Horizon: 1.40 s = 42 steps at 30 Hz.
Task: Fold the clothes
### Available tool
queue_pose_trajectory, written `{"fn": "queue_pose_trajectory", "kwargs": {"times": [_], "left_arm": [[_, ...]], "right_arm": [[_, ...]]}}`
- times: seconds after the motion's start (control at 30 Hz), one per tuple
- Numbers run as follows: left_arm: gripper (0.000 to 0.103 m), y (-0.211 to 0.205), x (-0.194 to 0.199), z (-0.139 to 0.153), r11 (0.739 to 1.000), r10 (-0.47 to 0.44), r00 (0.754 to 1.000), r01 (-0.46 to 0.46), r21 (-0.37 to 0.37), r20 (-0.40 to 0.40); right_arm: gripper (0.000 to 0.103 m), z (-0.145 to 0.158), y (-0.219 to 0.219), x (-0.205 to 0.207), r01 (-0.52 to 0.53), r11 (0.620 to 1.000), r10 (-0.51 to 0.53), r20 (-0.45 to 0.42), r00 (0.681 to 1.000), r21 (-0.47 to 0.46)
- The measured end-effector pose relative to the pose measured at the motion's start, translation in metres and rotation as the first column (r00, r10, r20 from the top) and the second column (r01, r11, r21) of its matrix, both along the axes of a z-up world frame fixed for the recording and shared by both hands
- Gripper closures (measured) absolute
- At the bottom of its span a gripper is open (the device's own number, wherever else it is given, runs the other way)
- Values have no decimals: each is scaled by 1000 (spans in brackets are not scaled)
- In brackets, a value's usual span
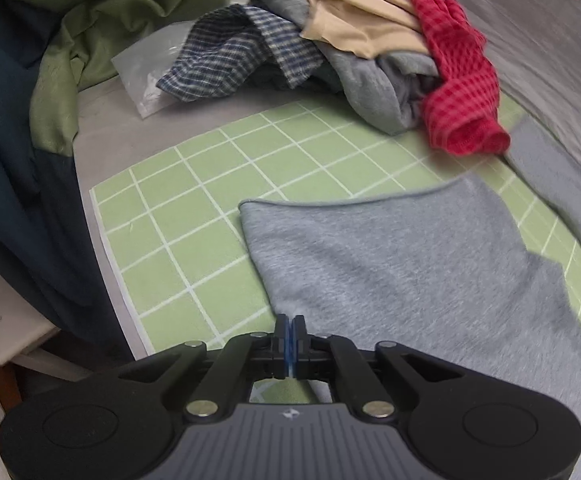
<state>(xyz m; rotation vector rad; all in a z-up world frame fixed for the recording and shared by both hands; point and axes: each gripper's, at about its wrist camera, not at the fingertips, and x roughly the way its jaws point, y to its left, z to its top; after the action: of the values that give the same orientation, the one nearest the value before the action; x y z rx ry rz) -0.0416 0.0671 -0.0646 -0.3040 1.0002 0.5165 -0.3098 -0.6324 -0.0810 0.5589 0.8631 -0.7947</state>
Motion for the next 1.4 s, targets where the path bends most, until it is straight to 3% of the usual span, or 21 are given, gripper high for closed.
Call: {"fn": "queue_pose_trajectory", "kwargs": {"times": [0.03, 0.13, 0.2, 0.47, 0.6, 0.67, 0.73, 0.77, 0.8, 0.83, 0.87, 0.9, 0.93, 0.97, 1.1, 1.27, 1.37, 1.4], "left_arm": [[96, -1, 0, -1, 1000, -3, 1000, 3, 1, -2], [73, -4, 2, -2, 1000, -7, 1000, 7, -7, -2], [53, -7, 3, -3, 1000, -9, 1000, 9, -11, -2], [31, -15, 8, -7, 999, -14, 1000, 14, -30, -1], [30, -16, 11, -7, 1000, -5, 1000, 5, -25, 1], [34, -18, 12, -8, 1000, -10, 1000, 10, -8, -2], [50, -21, 13, -7, 999, -25, 1000, 25, 21, 3], [66, -21, 14, -5, 999, -30, 999, 29, 19, 12], [89, -20, 15, -4, 1000, -27, 1000, 27, 12, 15], [98, -18, 16, -4, 1000, -25, 1000, 25, -10, 15], [100, -18, 19, -2, 1000, -24, 1000, 24, -20, 13], [100, -18, 21, -1, 999, -22, 1000, 23, -23, 11], [100, -18, 23, 1, 999, -21, 1000, 21, -27, 9], [101, -20, 24, 4, 1000, -21, 1000, 21, -20, 14], [101, -19, 20, 27, 1000, 12, 997, -11, -8, 77], [101, -7, -4, 69, 998, 60, 984, -58, -15, 167], [101, -9, -15, 69, 995, 61, 988, -71, 63, 141], [101, -8, -16, 64, 994, 80, 989, -88, 59, 127]], "right_arm": [[16, 0, -4, -1, 6, 1000, -6, -2, 1000, -10], [0, -3, -14, -2, 16, 1000, -16, -1, 1000, -26], [0, -6, -22, -2, 8, 1000, -8, 4, 1000, -17], [0, -21, -34, 8, 7, 1000, -6, -24, 1000, 11], [0, -26, -33, 11, 8, 1000, -7, -36, 999, 17], [0, -28, -30, 17, -22, 1000, 22, -86, 996, 3], [0, -29, -29, 23, -40, 999, 40, -122, 992, 2], [0, -28, -28, 25, -36, 999, 37, -124, 992, 8], [4, -27, -29, 27, -25, 1000, 26, -122, 992, 10], [17, -24, -28, 28, -21, 1000, 21, -112, 993, -1], [24, -21, -26, 29, -30, 1000, 28, -104, 994, -10], [46, -18, -25, 31, -39, 999, 37, -95, 995, -20], [88, -14, -25, 32, -54, 998, 53, -81, 995, -21], [102, -10, -24, 33, -71, 997, 69, -66, 995, -21], [102, 15, -21, 34, -103, 990, 102, -6, 995, -93], [102, 42, -27, 17, -61, 992, 69, 68, 995, -112], [102, 58, -31, 7, -35, 992, 49, 113, 992, -121], [102, 64, -32, 4, -26, 992, 42, 128, 991, -124]]}}
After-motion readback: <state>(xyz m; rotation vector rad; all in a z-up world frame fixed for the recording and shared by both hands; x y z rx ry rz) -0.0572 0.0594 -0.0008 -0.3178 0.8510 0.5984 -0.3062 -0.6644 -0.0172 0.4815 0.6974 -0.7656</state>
